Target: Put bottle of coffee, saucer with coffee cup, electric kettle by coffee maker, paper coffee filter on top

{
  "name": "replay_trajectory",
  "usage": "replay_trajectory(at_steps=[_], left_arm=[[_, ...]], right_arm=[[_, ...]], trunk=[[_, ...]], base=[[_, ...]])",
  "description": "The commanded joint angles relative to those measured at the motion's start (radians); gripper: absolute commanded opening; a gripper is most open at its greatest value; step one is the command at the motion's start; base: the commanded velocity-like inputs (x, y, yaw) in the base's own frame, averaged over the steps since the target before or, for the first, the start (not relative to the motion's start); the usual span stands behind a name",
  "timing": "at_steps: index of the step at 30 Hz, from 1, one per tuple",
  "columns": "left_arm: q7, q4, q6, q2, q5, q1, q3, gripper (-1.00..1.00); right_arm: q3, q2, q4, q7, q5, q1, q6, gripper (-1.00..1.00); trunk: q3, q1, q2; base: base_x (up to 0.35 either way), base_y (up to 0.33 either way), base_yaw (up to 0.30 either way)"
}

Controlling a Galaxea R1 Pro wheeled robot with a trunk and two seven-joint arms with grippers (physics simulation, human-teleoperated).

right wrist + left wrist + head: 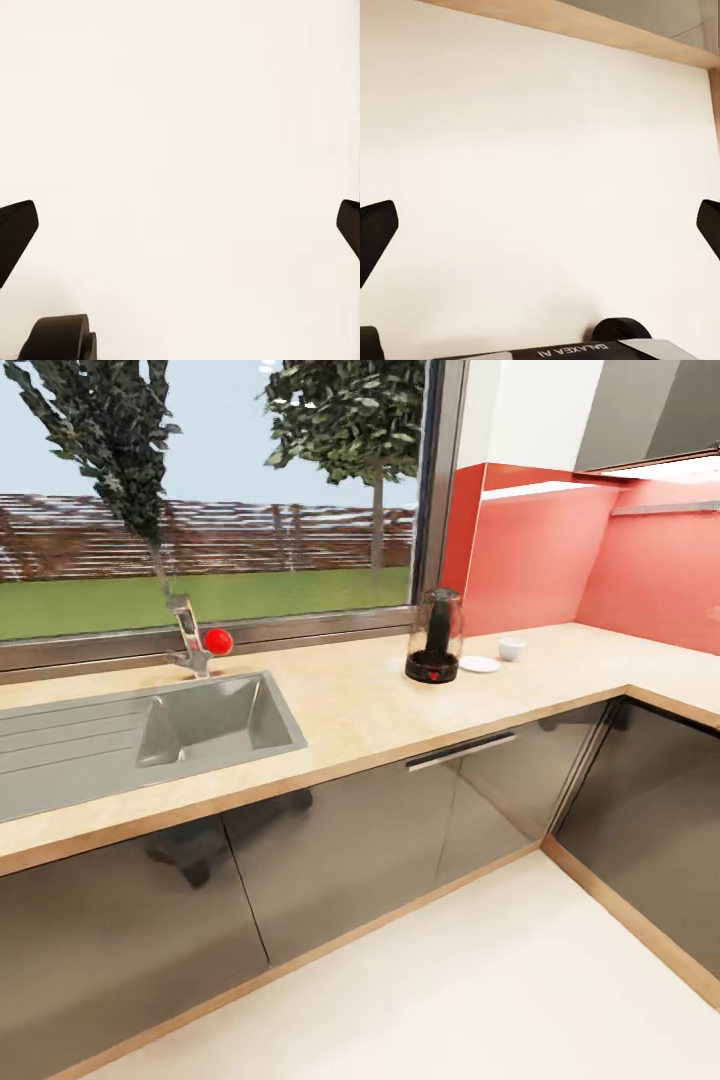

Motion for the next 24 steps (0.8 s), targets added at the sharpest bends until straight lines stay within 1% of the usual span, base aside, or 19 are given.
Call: replay_trajectory(at_steps=[1, 6, 21, 24], left_arm=[[-0.002, 0.001, -0.007, 0.0, 0.002, -0.001, -0.004, 1.0], [-0.002, 0.001, -0.007, 0.0, 0.002, -0.001, -0.004, 1.0], [0.0, 0.001, -0.007, -0.001, 0.002, -0.001, -0.005, 1.0], [0.007, 0.001, -0.007, -0.001, 0.002, -0.001, -0.005, 1.0]], right_arm=[[-0.005, 0.001, 0.001, -0.001, 0.01, -0.001, -0.003, 1.0], [-0.005, 0.001, 0.001, -0.001, 0.01, -0.001, -0.003, 1.0], [-0.005, 0.001, 0.001, -0.001, 0.01, -0.001, -0.004, 1.0], [-0.005, 0.001, 0.001, -0.001, 0.01, -0.001, -0.004, 1.0]], trunk=[[-0.001, 0.0, 0.0], [-0.001, 0.0, 0.0], [-0.001, 0.0, 0.0], [-0.001, 0.0, 0.0]], base=[[0.0, -0.297, -0.063], [0.0, -0.301, -0.168], [0.0, -0.304, -0.271], [0.0, -0.284, -0.21]])
